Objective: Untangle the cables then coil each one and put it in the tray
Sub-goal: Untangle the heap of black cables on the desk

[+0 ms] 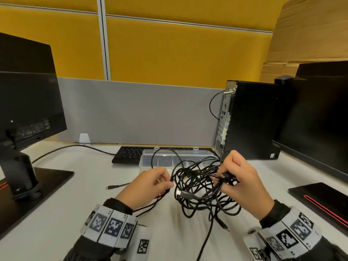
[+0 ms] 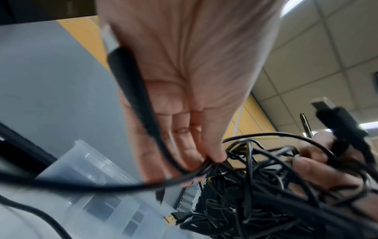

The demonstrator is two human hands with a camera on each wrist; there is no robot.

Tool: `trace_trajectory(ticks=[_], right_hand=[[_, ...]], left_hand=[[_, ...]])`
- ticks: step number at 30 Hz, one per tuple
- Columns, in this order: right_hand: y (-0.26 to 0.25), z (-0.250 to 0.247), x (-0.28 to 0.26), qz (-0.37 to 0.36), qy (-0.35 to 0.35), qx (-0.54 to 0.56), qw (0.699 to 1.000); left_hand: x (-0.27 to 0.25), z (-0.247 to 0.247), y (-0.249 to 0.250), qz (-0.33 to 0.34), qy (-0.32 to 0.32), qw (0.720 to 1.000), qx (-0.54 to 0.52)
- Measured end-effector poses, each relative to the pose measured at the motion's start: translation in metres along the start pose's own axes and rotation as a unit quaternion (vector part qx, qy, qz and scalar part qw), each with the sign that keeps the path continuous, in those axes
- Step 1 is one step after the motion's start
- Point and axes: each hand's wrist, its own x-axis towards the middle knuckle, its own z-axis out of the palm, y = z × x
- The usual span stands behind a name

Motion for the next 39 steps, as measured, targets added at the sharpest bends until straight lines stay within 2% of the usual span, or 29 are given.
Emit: trace_trajectory(ticks=[3,6,9,11,13,15,16,18,21,23,25,27,29,31,33,34,37,39], right_hand=[[-0.003,-0.006,0.000,-0.032,-0.015,-0.109,0.993],[-0.015,-0.015,0.004,-0.039,-0.070,-0.216,0.973],[-0.028,-0.010,0.001,-0.223,-0.099,-0.321,0.915],[-0.036,-0.003,-0.003,-0.282,-0.115,-0.340,0.890],[-0.037,0.004,-0.004,-0.294,-0.140,-0.355,0.877],[-0.034,0.011,-0.005,-0.269,-0.163,-0.356,0.880],[-0.032,0.013,-0.003,-0.238,-0.174,-0.343,0.892],[-0.025,0.013,0.002,-0.146,-0.183,-0.299,0.925],[-0.012,0.006,0.009,-0.002,-0.207,-0.199,0.958],[-0.002,-0.003,0.013,0.076,-0.233,-0.180,0.953],[0.006,-0.013,0.017,0.110,-0.280,-0.222,0.927],[0.006,-0.018,0.021,0.141,-0.334,-0.205,0.909],[-0.006,-0.014,0.028,0.154,-0.356,-0.147,0.910],[-0.020,-0.002,0.033,0.144,-0.371,-0.136,0.907],[-0.030,0.009,0.037,0.127,-0.343,-0.159,0.917],[-0.032,0.011,0.040,0.119,-0.316,-0.179,0.924],[-0.033,0.011,0.050,0.087,-0.272,-0.231,0.930],[-0.032,0.012,0.057,0.077,-0.279,-0.183,0.939]], left_hand=[[0.000,-0.005,0.003,0.004,-0.001,0.988,-0.156],[-0.001,-0.009,0.010,-0.014,0.012,0.965,-0.261],[-0.001,-0.010,0.017,-0.037,0.029,0.939,-0.340],[-0.001,-0.009,0.019,-0.039,0.056,0.927,-0.369],[-0.002,-0.008,0.021,-0.044,0.088,0.923,-0.372],[-0.002,-0.009,0.020,-0.046,0.122,0.917,-0.377],[-0.002,-0.011,0.019,-0.045,0.142,0.917,-0.371],[-0.001,-0.017,0.015,-0.049,0.167,0.919,-0.353],[-0.002,-0.025,0.009,-0.074,0.146,0.914,-0.372],[-0.002,-0.028,0.007,-0.095,0.103,0.916,-0.377],[-0.002,-0.027,0.007,-0.105,0.060,0.921,-0.371],[-0.003,-0.025,0.010,-0.101,0.028,0.922,-0.373],[-0.005,-0.021,0.015,-0.093,0.003,0.918,-0.385],[-0.005,-0.018,0.018,-0.088,-0.001,0.901,-0.425],[-0.005,-0.018,0.019,-0.097,0.012,0.884,-0.458],[-0.005,-0.019,0.019,-0.099,0.016,0.890,-0.445],[-0.005,-0.018,0.013,-0.092,0.003,0.947,-0.307],[-0.007,-0.016,0.013,-0.075,-0.007,0.967,-0.242]])
